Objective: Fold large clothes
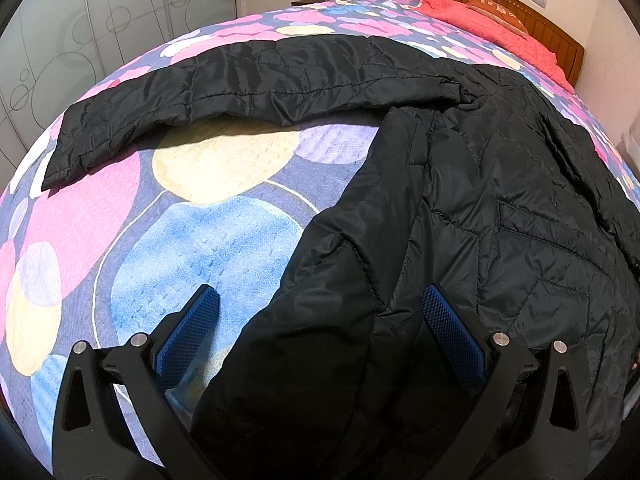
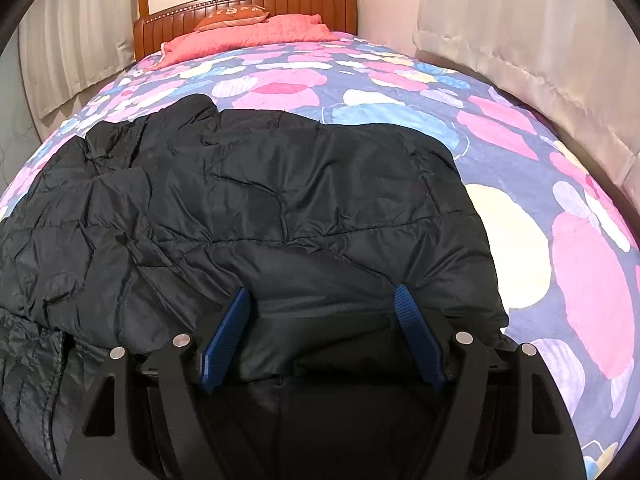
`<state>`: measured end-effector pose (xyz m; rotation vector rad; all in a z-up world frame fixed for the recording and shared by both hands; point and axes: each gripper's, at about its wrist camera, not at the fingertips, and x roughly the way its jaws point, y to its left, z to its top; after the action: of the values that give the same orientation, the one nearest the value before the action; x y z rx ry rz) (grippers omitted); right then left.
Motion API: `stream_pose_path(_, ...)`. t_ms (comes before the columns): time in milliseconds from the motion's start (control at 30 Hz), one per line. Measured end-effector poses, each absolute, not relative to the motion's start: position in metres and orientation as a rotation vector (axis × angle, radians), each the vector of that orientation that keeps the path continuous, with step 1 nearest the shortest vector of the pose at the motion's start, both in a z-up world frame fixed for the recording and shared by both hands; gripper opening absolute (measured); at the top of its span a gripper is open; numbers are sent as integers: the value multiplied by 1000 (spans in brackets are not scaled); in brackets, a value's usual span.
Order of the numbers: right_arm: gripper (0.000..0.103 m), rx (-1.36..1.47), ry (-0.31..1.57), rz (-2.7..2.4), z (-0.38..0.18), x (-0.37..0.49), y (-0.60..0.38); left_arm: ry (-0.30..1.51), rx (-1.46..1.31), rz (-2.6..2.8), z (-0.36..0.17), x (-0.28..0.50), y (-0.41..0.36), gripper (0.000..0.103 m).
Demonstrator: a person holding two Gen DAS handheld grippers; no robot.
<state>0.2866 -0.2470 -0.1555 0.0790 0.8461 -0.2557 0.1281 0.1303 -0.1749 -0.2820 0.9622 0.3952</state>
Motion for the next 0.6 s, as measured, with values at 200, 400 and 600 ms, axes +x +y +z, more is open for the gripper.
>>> stream_pose_path(200,75,77,839,-255,-156,285,-246,987,-301,355,-172,128,137,101)
stream_pose_path(400,75,77,833,-252,-156,286,-246,929,-463,291,-159,102,164,101)
stream_pose_path(600,75,74,829,-252,-156,285,-245,822,-562,402,-147,72,218,101)
